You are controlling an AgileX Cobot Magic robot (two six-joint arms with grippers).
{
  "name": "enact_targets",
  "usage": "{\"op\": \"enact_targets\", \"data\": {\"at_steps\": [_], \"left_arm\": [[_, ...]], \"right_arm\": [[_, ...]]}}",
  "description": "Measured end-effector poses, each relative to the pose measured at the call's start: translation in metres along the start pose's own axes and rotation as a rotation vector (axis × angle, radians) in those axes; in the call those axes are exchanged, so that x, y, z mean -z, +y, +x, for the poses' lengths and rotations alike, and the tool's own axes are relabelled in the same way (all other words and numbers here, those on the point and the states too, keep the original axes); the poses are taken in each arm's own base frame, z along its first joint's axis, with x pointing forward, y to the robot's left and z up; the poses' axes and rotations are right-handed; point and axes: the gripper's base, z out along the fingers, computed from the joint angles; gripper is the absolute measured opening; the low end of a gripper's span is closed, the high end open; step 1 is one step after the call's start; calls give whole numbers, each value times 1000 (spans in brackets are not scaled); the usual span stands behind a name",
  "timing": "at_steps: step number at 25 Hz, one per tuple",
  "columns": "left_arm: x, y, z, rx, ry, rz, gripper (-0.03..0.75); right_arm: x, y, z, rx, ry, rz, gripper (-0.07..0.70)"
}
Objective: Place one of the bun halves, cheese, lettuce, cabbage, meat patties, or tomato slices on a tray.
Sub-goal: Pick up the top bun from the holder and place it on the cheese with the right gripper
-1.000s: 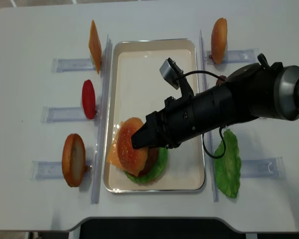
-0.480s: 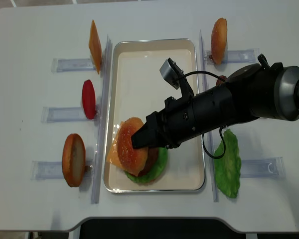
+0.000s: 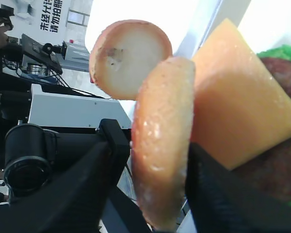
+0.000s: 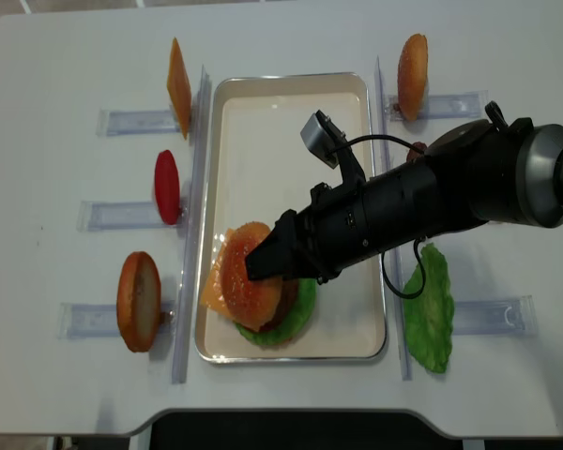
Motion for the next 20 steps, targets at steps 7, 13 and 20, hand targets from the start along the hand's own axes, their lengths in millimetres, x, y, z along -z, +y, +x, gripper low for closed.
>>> {"op": "enact_targets", "data": {"at_steps": [7,13,20], "left_arm": [[0,0,0,0,0,0,0],[0,0,0,0,0,0,0],[0,0,0,0,0,0,0]], "right_arm": [[0,-3,-1,13,-16,39,445],[0,-6,-2,33,-25,65,466],[1,-12,-3,53,-30,125,467]]}}
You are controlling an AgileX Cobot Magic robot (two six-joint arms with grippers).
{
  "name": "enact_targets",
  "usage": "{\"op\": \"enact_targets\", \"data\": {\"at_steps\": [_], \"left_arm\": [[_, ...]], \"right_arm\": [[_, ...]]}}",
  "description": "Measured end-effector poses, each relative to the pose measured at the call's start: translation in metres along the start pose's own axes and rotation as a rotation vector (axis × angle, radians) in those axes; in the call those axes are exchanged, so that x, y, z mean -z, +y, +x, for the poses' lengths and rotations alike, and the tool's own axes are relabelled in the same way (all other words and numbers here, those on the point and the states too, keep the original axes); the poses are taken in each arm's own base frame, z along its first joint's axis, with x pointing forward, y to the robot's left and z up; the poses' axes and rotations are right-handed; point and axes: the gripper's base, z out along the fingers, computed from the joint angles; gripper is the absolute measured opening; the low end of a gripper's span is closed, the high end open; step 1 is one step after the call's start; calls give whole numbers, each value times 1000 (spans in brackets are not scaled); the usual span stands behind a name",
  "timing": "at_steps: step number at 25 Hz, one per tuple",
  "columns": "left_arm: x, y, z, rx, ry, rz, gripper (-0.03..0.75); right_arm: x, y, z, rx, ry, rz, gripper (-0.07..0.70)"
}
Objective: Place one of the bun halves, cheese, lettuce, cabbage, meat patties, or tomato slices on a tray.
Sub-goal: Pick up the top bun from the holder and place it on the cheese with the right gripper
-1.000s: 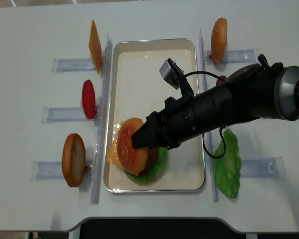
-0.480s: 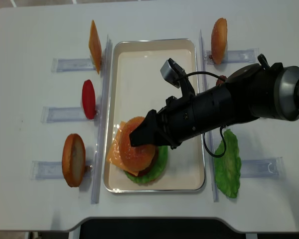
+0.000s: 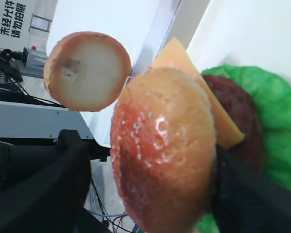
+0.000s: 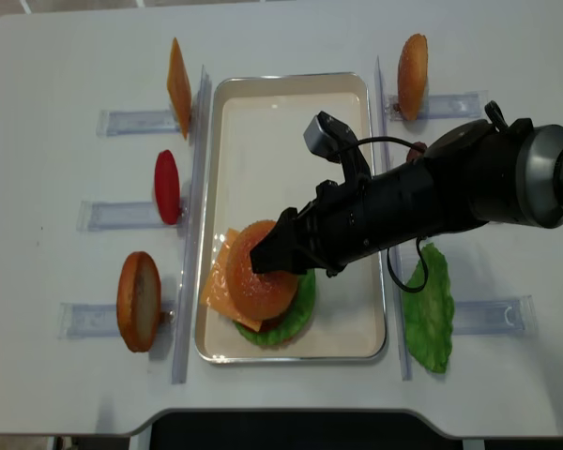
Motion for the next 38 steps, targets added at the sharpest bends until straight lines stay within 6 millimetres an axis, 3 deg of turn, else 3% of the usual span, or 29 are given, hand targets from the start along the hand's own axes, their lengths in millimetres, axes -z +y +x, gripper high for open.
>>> {"op": "enact_targets", "data": {"at_steps": [38], "left_arm": [[0,0,0,0,0,0,0]], "right_arm": [[3,-10,-2,68,-10,133,475]]}}
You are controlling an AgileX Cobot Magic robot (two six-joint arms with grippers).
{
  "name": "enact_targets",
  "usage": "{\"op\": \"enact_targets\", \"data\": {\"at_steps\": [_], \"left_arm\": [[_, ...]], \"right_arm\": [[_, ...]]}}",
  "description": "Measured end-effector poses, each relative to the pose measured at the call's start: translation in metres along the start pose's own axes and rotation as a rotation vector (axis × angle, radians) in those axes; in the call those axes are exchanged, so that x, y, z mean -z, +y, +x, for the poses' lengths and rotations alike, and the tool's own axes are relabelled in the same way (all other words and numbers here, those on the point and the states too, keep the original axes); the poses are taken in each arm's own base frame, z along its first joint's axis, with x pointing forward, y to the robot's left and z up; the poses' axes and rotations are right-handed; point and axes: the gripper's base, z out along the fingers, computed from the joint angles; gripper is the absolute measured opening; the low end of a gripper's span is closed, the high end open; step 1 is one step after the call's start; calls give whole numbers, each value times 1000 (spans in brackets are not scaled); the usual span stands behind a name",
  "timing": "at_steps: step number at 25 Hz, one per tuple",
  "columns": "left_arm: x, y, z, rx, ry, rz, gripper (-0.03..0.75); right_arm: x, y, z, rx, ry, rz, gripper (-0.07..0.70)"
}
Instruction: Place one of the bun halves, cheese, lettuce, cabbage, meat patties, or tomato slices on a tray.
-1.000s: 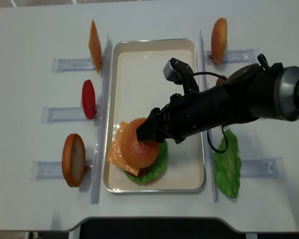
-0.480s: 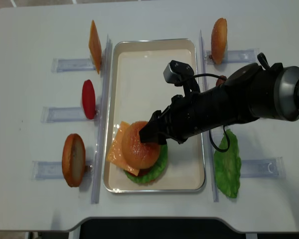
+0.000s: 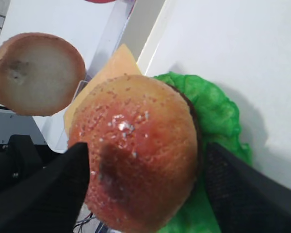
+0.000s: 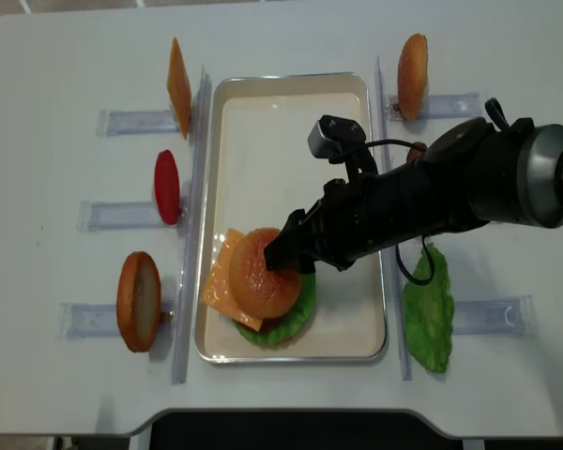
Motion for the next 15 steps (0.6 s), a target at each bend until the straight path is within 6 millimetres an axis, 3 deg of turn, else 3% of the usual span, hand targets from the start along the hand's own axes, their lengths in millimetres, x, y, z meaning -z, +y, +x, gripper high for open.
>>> {"op": "enact_targets", "data": {"at_steps": [9,15], "left_arm": [[0,0,0,0,0,0,0],[0,0,0,0,0,0,0]], "right_arm": [[27,10,-12,19,-72,-4,475],[55,15,-24,52,-153,0,475]]}}
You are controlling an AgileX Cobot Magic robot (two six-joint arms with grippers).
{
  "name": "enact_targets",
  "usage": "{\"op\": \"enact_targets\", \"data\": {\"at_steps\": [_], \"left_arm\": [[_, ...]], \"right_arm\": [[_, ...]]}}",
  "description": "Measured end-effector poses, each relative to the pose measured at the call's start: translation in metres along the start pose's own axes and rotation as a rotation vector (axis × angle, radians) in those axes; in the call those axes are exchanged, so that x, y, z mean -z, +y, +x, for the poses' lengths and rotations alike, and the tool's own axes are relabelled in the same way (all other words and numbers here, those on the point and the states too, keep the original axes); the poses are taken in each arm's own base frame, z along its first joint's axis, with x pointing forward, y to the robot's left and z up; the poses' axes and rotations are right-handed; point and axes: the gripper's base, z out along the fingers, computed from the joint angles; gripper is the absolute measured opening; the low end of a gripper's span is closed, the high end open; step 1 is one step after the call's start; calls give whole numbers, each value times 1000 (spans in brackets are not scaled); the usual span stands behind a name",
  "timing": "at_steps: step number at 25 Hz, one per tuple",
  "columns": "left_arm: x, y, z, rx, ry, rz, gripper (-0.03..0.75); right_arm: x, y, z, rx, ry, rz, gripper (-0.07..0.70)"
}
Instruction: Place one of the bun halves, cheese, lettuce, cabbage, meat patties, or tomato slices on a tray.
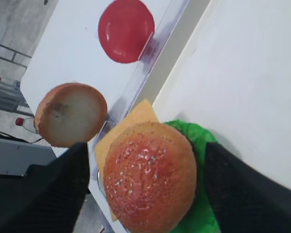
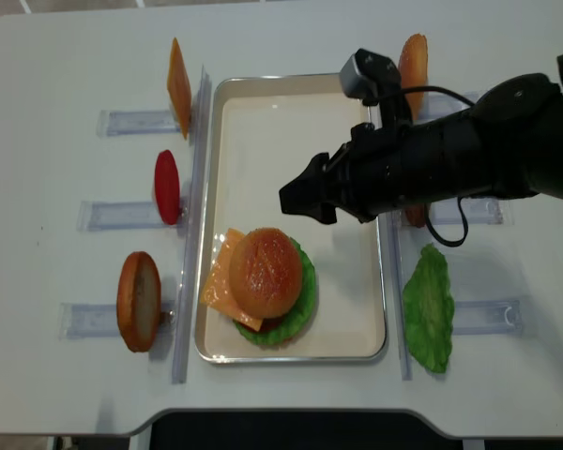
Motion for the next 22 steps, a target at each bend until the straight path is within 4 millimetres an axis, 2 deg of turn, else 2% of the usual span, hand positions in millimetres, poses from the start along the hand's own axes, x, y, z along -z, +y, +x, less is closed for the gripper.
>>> {"op": "enact_targets", "data": {"at_steps": [6,15,18,22], "left_arm": [[0,0,0,0,0,0,0],[0,0,0,0,0,0,0],[0,0,0,0,0,0,0],[0,0,0,0,0,0,0]], "right_arm": [[38,-5,-23,49,-97,49,475],[87,-43,-52,36,-189,181,475],[103,-58,-56,21,-214,232,475],[120,-78,-51,-5,-177,329,475]]}}
